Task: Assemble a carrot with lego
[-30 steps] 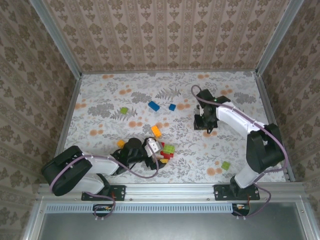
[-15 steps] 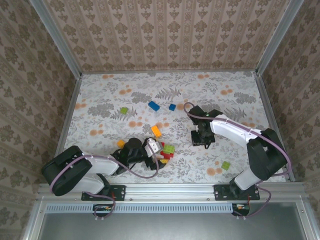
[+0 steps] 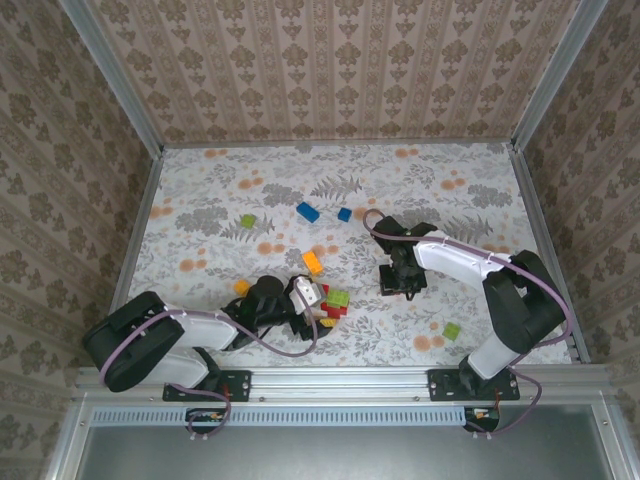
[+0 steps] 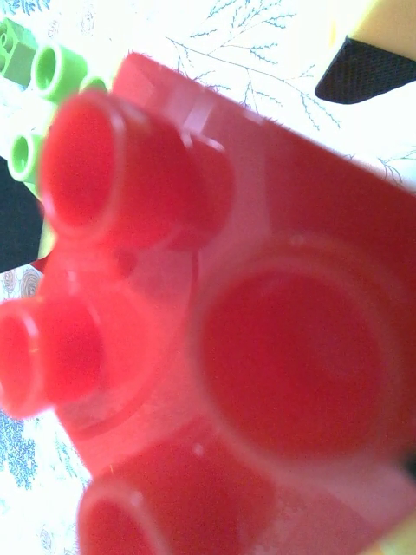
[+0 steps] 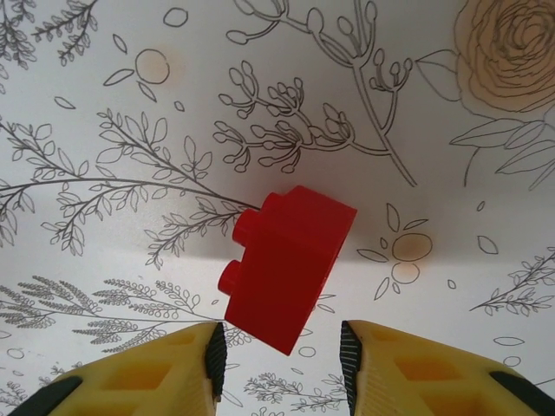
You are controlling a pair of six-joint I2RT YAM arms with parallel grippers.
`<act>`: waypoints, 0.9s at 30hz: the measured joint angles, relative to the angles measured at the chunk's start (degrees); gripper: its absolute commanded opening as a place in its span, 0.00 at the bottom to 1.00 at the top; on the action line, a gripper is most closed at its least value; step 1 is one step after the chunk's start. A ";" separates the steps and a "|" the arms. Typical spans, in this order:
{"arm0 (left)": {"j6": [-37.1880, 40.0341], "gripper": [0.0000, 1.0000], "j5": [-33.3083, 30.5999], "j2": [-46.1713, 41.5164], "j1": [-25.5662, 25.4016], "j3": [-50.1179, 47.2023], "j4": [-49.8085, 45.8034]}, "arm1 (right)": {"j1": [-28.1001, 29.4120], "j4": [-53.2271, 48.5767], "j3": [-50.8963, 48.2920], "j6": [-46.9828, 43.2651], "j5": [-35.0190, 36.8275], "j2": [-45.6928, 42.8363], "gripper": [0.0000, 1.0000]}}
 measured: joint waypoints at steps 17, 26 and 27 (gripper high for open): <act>0.00 0.99 0.00 0.00 0.00 0.37 -0.02 | 1.95 -3.02 2.56 1.07 6.45 0.04 0.46; 0.00 0.99 0.00 0.00 0.00 0.37 -0.02 | 2.73 -4.20 4.24 2.64 8.04 1.38 0.50; 0.00 0.99 0.00 0.00 0.00 0.37 -0.02 | 2.95 -4.35 4.50 2.95 8.13 1.62 0.50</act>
